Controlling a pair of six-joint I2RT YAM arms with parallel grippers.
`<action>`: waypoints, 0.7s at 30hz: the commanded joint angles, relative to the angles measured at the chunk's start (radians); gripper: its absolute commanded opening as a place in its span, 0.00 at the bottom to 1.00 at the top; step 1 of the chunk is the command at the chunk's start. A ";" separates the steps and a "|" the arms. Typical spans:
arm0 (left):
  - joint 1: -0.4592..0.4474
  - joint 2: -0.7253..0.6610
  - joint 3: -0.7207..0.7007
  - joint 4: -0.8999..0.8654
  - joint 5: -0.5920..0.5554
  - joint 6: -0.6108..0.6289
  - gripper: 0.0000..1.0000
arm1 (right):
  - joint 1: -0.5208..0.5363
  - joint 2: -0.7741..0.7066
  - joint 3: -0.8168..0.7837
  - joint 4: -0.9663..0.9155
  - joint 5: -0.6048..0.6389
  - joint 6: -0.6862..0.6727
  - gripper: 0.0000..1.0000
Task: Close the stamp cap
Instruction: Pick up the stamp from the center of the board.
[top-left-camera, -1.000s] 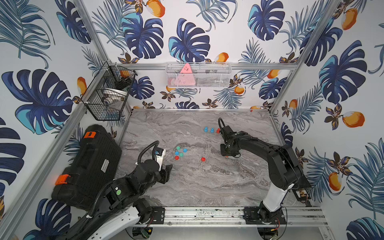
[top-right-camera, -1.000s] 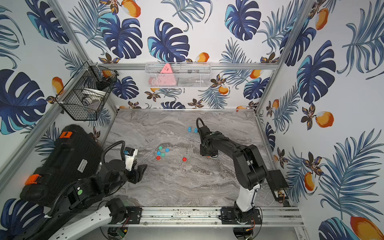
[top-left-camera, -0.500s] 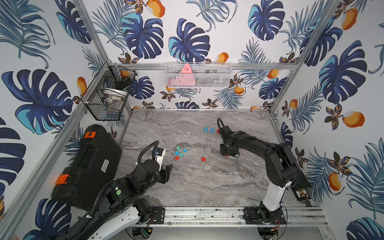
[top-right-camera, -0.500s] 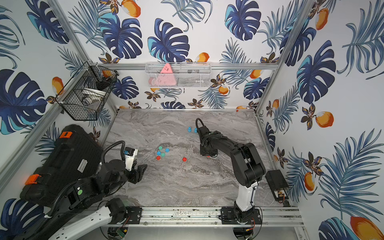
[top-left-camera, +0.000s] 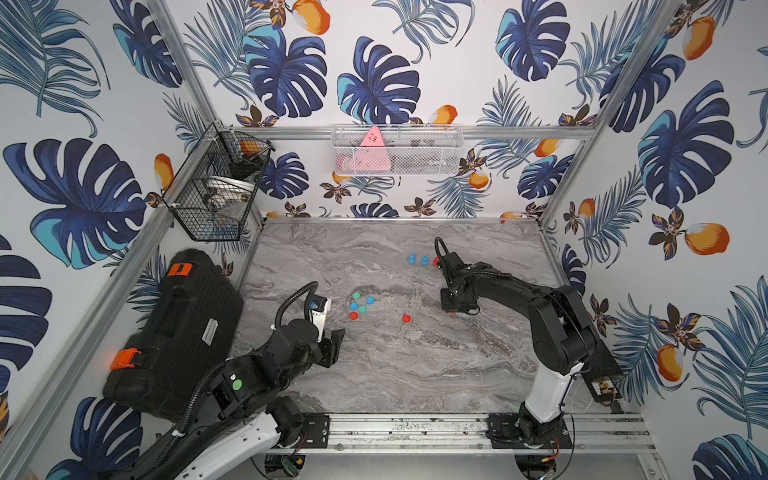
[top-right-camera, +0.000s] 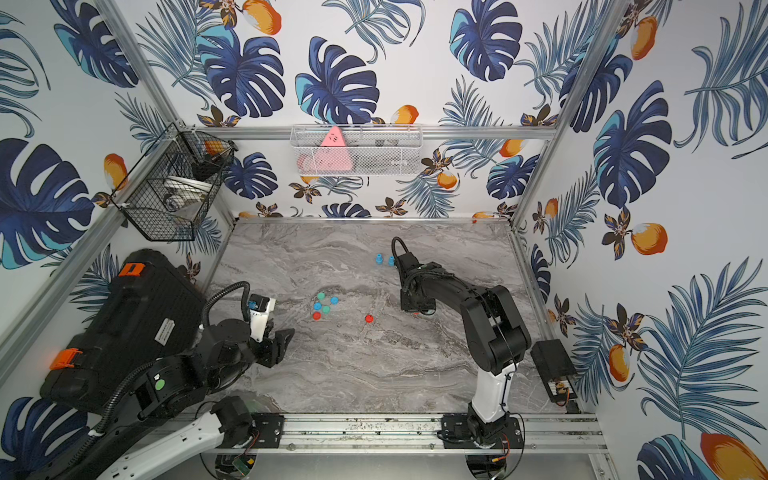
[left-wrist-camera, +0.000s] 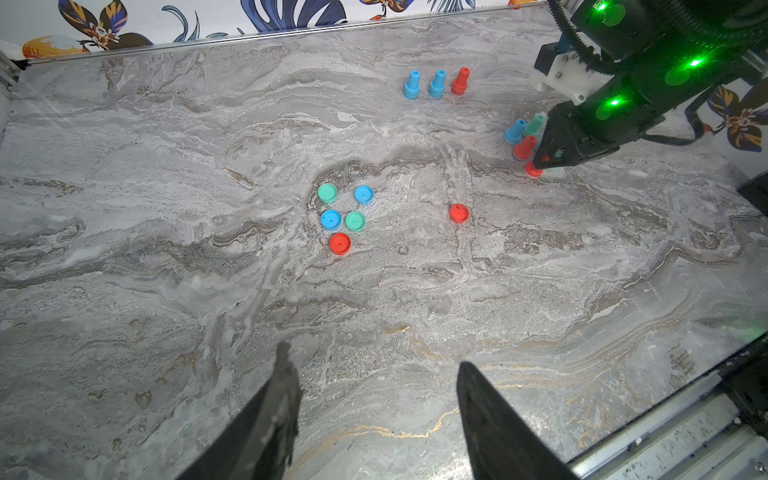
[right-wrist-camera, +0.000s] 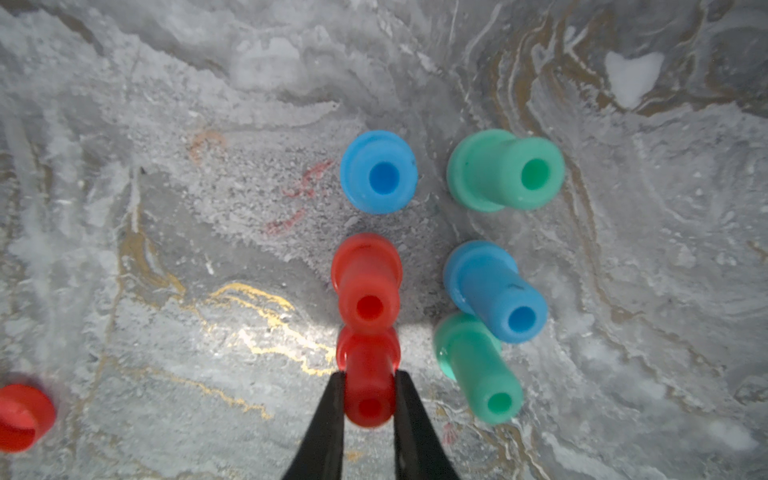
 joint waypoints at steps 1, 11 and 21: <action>0.000 -0.003 0.000 0.019 -0.009 0.009 0.65 | 0.011 -0.023 -0.002 -0.031 -0.013 -0.001 0.14; 0.000 -0.001 0.000 0.019 -0.008 0.010 0.65 | 0.114 -0.090 0.000 -0.072 -0.005 0.027 0.14; 0.000 -0.001 0.001 0.019 -0.013 0.009 0.65 | 0.249 -0.032 0.107 -0.108 -0.001 0.054 0.15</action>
